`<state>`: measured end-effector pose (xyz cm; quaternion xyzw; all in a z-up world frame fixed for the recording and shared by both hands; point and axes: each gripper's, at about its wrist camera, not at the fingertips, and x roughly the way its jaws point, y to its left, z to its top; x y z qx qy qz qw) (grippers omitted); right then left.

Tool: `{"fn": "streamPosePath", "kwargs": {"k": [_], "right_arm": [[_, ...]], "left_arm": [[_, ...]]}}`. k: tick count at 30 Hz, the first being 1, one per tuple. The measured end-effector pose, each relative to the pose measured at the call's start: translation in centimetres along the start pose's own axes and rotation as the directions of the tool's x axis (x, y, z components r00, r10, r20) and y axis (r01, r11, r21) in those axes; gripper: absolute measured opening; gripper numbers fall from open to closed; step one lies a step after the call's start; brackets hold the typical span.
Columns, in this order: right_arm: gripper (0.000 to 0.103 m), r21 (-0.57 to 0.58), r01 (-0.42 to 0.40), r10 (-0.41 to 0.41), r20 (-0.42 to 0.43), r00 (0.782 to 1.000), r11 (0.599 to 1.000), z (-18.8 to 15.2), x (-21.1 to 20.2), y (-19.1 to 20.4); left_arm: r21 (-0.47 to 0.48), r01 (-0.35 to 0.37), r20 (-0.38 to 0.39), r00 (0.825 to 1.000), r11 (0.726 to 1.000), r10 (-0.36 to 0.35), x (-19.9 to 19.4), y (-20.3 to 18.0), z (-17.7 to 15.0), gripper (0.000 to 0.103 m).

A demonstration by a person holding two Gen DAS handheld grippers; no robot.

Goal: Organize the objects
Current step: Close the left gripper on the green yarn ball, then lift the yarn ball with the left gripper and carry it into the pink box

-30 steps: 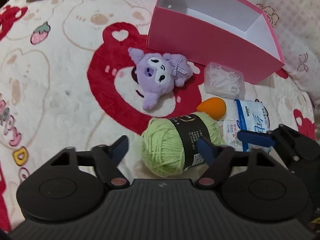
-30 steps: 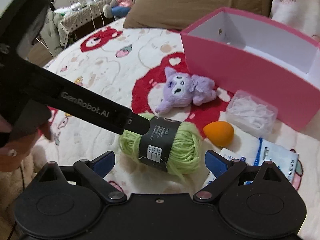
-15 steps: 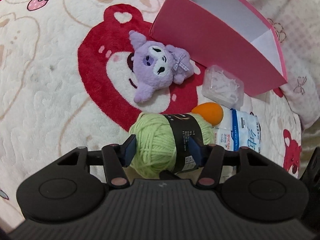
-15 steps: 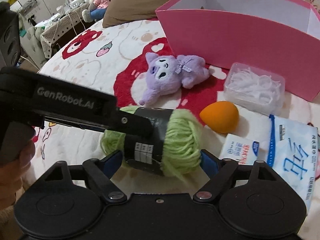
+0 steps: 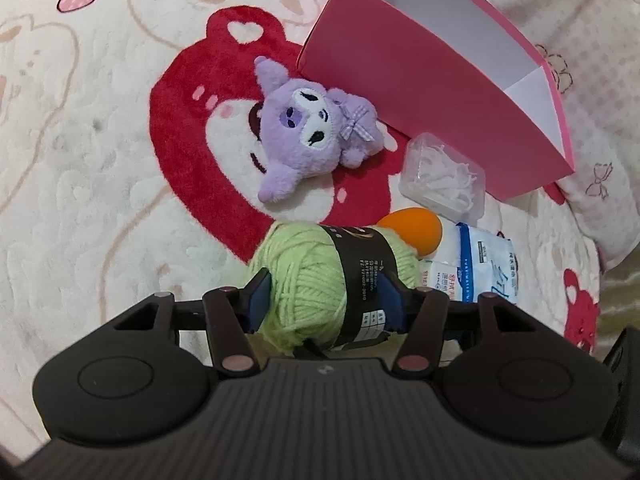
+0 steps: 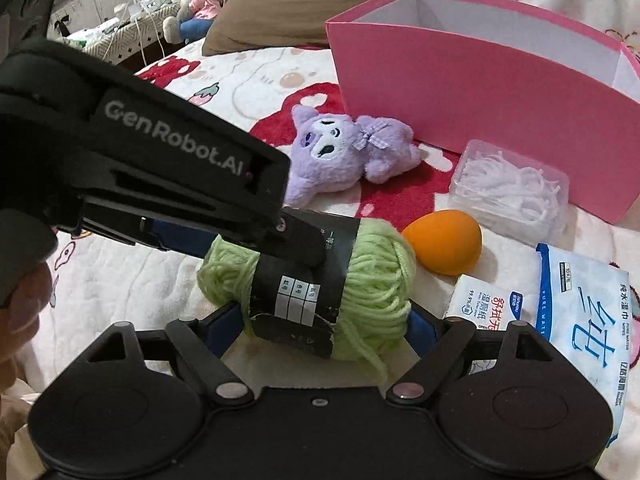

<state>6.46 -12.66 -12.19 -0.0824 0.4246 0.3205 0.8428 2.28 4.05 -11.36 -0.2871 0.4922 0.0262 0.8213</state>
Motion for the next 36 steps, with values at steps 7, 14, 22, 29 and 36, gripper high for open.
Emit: {"fn": "streamPosePath", "kwargs": {"k": [7, 14, 22, 29, 36], "right_arm": [[0.078, -0.032, 0.015, -0.015, 0.019, 1.000, 0.999, 0.1, -0.7, 0.6], [0.077, -0.053, 0.051, -0.049, 0.042, 0.998, 0.997, 1.0, -2.1, 0.7], [0.077, -0.032, 0.061, -0.058, 0.090, 0.994, 0.998, 1.7, -5.2, -0.1], [0.077, -0.027, 0.068, -0.064, 0.127, 0.990, 0.997, 2.1, -7.9, -0.6], [0.074, -0.034, 0.070, -0.063, 0.173, 0.983, 0.997, 2.7, -10.0, -1.4]], "left_arm": [[0.003, 0.029, 0.007, 1.000, 1.000, -0.029, -0.7, -0.3, -0.3, 0.053], [-0.003, 0.095, 0.020, 0.995, 0.995, -0.095, -2.1, -0.6, 0.2, 0.052], [0.048, 0.131, 0.027, 0.991, 0.990, -0.133, -3.6, -1.9, 0.2, 0.052], [0.066, 0.182, 0.031, 0.982, 0.981, -0.184, -4.5, -3.0, -0.1, 0.052], [0.136, 0.186, 0.053, 0.979, 0.973, -0.195, -6.0, -5.5, 0.1, 0.051]]}}
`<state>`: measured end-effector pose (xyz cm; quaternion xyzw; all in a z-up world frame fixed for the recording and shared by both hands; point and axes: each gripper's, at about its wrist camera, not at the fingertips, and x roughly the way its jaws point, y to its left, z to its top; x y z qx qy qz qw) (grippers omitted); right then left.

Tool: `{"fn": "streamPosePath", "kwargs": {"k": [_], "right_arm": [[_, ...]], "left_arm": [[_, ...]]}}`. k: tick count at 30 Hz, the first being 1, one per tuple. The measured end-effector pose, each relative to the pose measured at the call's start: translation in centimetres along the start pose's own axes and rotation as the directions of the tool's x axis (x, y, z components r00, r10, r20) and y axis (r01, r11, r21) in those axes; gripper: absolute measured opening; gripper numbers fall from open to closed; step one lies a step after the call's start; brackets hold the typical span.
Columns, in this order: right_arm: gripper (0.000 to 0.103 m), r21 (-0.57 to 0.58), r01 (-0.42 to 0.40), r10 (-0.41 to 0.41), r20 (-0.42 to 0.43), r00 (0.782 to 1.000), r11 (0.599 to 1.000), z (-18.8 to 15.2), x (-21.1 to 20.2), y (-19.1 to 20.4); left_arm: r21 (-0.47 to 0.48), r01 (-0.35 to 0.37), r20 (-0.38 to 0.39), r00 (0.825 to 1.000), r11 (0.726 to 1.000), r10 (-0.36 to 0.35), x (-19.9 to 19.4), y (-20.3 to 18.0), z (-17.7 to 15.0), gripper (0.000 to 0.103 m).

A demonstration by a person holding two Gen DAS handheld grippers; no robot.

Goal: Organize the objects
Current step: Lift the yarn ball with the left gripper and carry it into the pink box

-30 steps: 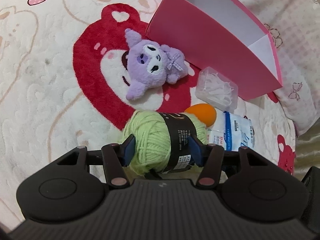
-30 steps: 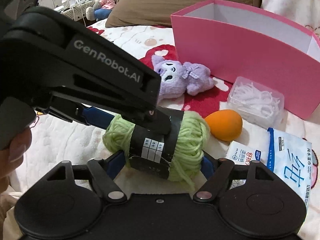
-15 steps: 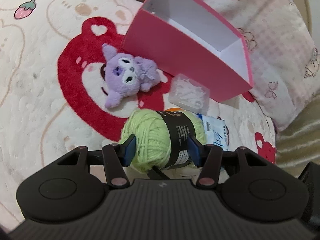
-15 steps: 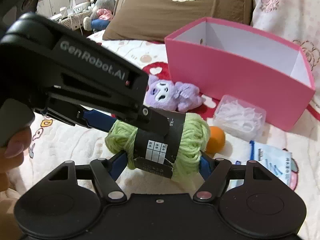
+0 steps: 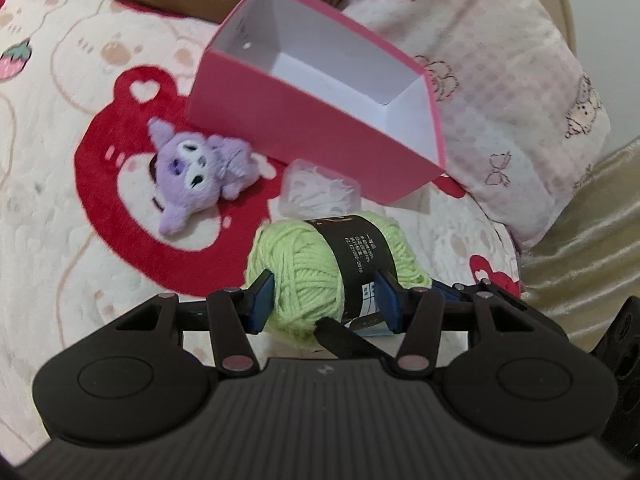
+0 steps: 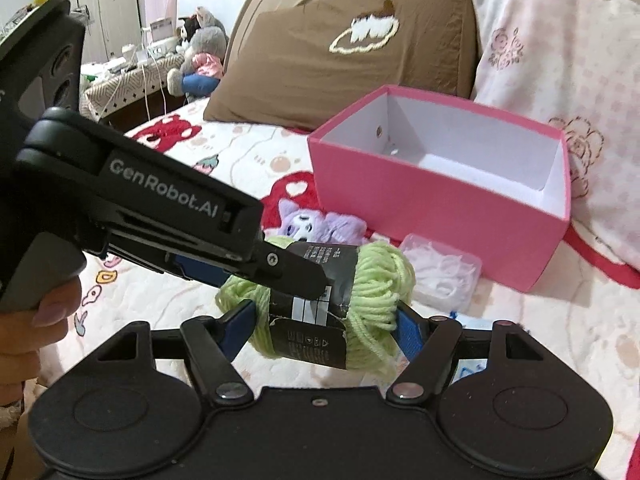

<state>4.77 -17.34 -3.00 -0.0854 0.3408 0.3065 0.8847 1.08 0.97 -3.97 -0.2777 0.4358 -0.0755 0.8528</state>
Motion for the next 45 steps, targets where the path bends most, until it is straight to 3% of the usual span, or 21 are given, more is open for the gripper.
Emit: {"fn": "streamPosePath", "kwargs": {"k": [6, 11, 20, 25, 33, 39, 45], "right_arm": [[0.073, -0.008, 0.009, -0.009, 0.036, 0.999, 1.000, 0.9, -1.9, -1.1], [0.073, -0.031, 0.012, -0.012, 0.015, 1.000, 0.999, 2.6, -1.8, -2.2], [0.072, -0.116, 0.017, -0.020, -0.030, 0.999, 0.993, 7.9, -2.1, -4.7], [0.072, -0.042, 0.001, -0.002, -0.031, 1.000, 0.999, 10.3, -2.1, -7.3], [0.073, -0.038, -0.010, 0.008, -0.066, 0.998, 0.999, 15.0, -0.8, -8.8], [0.072, -0.037, 0.024, -0.025, -0.021, 0.999, 0.999, 15.2, 1.0, -9.8], [0.063, -0.024, 0.052, -0.052, -0.007, 0.999, 0.998, 14.4, 3.0, -12.1]], "left_arm": [[0.059, -0.028, 0.029, 0.999, 0.998, 0.027, -0.5, -2.9, 1.2, 0.051], [0.080, -0.068, 0.034, 0.997, 0.994, 0.066, 0.1, -4.9, 2.6, 0.051], [0.121, -0.052, 0.073, 0.996, 0.991, 0.043, -0.4, -7.9, 7.5, 0.051], [0.120, -0.028, 0.081, 0.997, 0.992, 0.018, 0.0, -8.5, 10.0, 0.051], [0.089, 0.003, 0.044, 0.999, 0.996, -0.007, 1.4, -7.7, 14.3, 0.051], [0.147, 0.021, 0.030, 0.999, 0.989, -0.026, 4.2, -7.1, 16.3, 0.051], [0.189, 0.034, 0.011, 0.999, 0.981, -0.037, 7.7, -6.6, 17.3, 0.051]]}}
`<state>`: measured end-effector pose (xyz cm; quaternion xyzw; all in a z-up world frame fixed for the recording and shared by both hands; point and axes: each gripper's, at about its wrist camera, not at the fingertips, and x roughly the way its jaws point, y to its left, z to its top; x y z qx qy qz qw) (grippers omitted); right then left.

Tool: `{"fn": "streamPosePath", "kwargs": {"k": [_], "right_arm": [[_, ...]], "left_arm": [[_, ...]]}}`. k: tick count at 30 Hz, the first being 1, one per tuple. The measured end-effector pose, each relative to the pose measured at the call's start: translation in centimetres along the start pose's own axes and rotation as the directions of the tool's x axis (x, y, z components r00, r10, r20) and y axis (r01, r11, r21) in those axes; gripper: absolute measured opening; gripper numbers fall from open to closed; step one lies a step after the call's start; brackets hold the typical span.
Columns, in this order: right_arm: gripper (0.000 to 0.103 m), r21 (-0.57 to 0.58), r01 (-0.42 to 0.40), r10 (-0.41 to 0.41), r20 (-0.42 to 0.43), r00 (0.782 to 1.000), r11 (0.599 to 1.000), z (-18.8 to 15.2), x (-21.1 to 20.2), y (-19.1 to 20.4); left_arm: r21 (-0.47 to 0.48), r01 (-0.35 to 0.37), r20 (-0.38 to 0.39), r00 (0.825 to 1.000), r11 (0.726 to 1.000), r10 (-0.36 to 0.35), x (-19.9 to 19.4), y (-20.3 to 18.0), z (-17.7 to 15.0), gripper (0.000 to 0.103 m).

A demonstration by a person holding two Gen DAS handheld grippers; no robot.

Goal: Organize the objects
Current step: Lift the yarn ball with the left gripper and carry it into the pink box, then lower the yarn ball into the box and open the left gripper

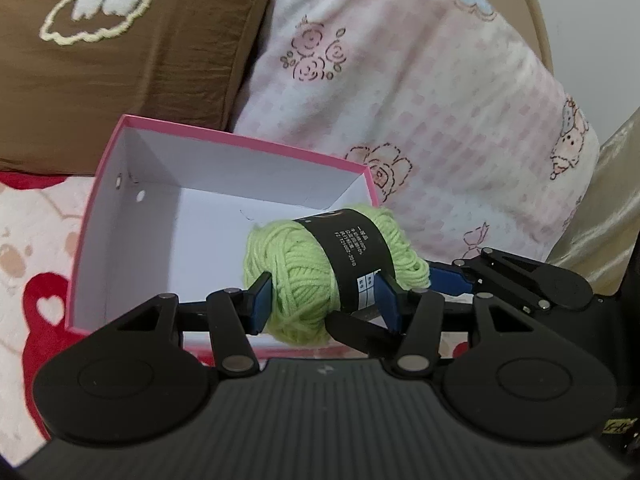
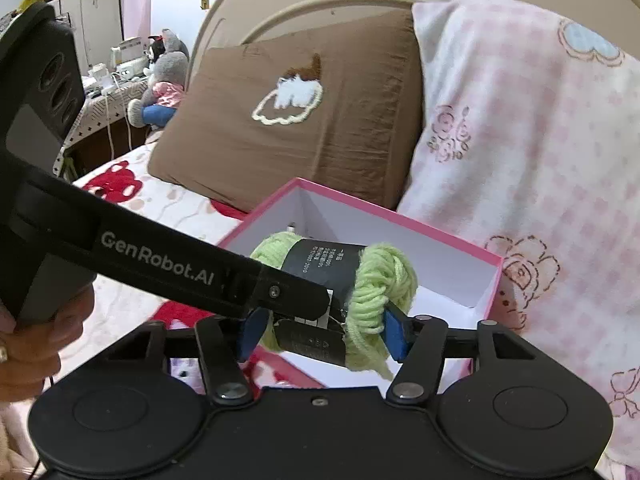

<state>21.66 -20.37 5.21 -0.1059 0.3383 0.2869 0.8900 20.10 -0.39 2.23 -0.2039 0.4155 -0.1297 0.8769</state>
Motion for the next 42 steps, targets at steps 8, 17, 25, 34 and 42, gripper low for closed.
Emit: {"fn": "streamPosePath", "kwargs": {"k": [8, 17, 25, 34, 42], "right_arm": [[0.059, -0.016, 0.028, -0.029, -0.059, 0.998, 0.999, -0.3, 4.5, -2.6], [0.059, -0.065, 0.105, -0.113, -0.144, 0.983, 0.992, -1.0, 10.7, -4.1], [0.043, -0.150, 0.219, -0.249, -0.223, 0.942, 0.964, -0.7, 13.9, -3.9], [0.025, -0.207, 0.226, -0.271, -0.228, 0.935, 0.952, -0.4, 14.3, -4.2], [0.025, -0.316, 0.197, -0.270, -0.204, 0.941, 0.928, -1.7, 13.3, -4.4]], "left_arm": [[-0.006, -0.028, -0.031, 0.999, 1.000, 0.028, 5.8, 1.1, 1.4, 0.052], [-0.027, -0.062, -0.060, 0.996, 0.998, 0.061, 11.6, 3.0, 3.3, 0.052], [-0.081, -0.066, -0.076, 0.995, 0.995, 0.060, 14.6, 4.5, 4.3, 0.049], [-0.117, -0.074, -0.075, 0.995, 0.990, 0.066, 15.5, 5.2, 4.3, 0.046], [-0.005, -0.097, -0.043, 0.994, 0.995, 0.096, 16.3, 2.8, 4.5, 0.046]]}}
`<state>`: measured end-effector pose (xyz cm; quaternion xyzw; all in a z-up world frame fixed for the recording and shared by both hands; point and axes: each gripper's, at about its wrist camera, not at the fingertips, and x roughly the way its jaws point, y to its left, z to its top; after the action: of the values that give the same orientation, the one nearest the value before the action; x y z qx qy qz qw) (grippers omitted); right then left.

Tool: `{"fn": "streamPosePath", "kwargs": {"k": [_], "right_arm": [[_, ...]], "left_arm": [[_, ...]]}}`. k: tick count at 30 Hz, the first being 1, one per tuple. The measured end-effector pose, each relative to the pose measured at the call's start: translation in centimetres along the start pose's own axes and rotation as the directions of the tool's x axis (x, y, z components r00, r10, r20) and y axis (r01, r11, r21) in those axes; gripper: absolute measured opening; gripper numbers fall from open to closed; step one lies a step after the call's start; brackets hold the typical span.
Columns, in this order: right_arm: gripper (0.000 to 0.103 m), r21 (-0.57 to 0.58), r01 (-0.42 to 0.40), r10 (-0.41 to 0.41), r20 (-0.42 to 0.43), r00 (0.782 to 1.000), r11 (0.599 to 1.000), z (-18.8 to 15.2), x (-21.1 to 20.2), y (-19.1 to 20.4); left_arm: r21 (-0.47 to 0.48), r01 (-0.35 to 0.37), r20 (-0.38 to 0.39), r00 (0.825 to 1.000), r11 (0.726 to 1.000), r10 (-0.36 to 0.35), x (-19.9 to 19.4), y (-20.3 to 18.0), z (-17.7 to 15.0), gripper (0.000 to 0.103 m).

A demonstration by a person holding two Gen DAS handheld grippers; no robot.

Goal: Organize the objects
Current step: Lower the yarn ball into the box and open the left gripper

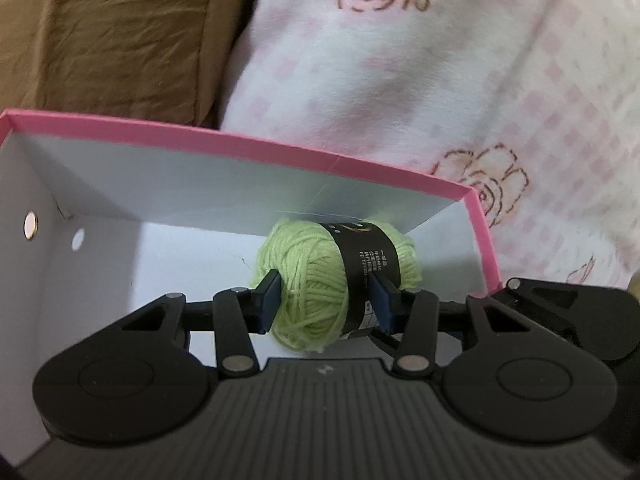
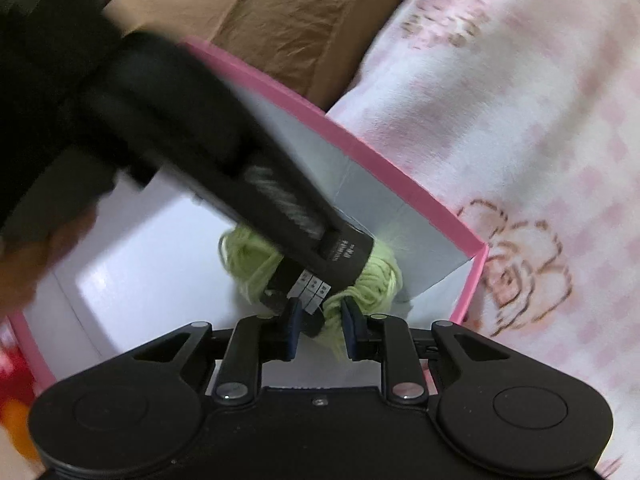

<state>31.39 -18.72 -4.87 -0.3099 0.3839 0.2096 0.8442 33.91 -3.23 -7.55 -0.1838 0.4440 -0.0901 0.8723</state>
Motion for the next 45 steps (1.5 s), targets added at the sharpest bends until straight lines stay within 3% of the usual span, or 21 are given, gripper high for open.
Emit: {"fn": "streamPosePath", "kwargs": {"k": [4, 9, 11, 12, 19, 25, 27, 30, 32, 35, 39, 45], "right_arm": [[0.025, 0.029, -0.015, 0.014, 0.009, 1.000, 0.999, -0.3, -0.5, -0.5], [0.017, -0.008, 0.043, -0.043, 0.023, 0.999, 0.999, -0.6, -0.7, 0.7], [0.017, -0.001, 0.038, -0.038, 0.029, 0.999, 0.999, -0.7, -0.9, 0.9], [0.017, 0.008, 0.037, -0.037, 0.033, 0.999, 0.999, -0.8, -1.1, 0.9], [0.018, 0.107, -0.049, 0.041, 0.079, 0.996, 0.993, -1.5, -3.6, 0.4], [0.018, 0.045, -0.069, 0.064, 0.104, 0.992, 0.997, -2.2, -6.6, 2.6], [0.019, 0.079, -0.067, 0.058, 0.112, 0.992, 0.995, -3.2, -7.4, 2.3], [0.022, 0.142, -0.088, 0.070, 0.125, 0.990, 0.986, -3.7, -6.7, -1.4], [0.023, 0.186, -0.100, 0.079, 0.121, 0.990, 0.977, -1.7, -4.5, -2.9], [0.025, 0.223, -0.096, 0.069, 0.126, 0.990, 0.970, -1.5, -4.6, -3.5], [0.032, 0.287, -0.125, 0.080, 0.163, 0.983, 0.950, -1.7, -6.4, -4.1], [0.033, 0.273, -0.183, 0.131, 0.200, 0.971, 0.944, -2.0, -10.9, -2.1]], "left_arm": [[-0.004, -0.023, 0.003, 1.000, 1.000, 0.023, -0.7, 0.3, 0.0, 0.048], [0.037, -0.093, 0.014, 0.996, 0.995, 0.092, -1.4, 0.2, -0.5, 0.049], [0.002, -0.074, 0.007, 0.997, 0.997, 0.074, -1.3, 0.5, -0.5, 0.037], [-0.022, -0.055, 0.001, 0.999, 0.998, 0.055, -1.1, 0.7, -0.4, 0.036], [-0.082, -0.015, 0.017, 1.000, 0.997, 0.016, 0.3, 0.8, -0.7, 0.036], [-0.097, -0.032, -0.002, 0.999, 0.995, 0.032, -0.9, 1.1, -0.6, 0.042], [-0.087, -0.028, -0.015, 1.000, 0.996, 0.027, -1.6, 1.4, -0.6, 0.044], [-0.068, -0.030, -0.014, 0.999, 0.997, 0.029, -2.8, 1.7, -0.7, 0.046], [-0.071, -0.025, -0.022, 0.999, 0.997, 0.023, -3.7, 2.0, -0.9, 0.046], [-0.052, -0.032, -0.023, 0.999, 0.998, 0.031, -5.3, 1.4, -1.8, 0.046], [-0.040, -0.030, -0.035, 0.999, 0.999, 0.029, -8.2, 0.4, -3.1, 0.047], [-0.025, 0.007, -0.024, 1.000, 1.000, -0.008, -12.6, -0.2, -2.8, 0.049]]}}
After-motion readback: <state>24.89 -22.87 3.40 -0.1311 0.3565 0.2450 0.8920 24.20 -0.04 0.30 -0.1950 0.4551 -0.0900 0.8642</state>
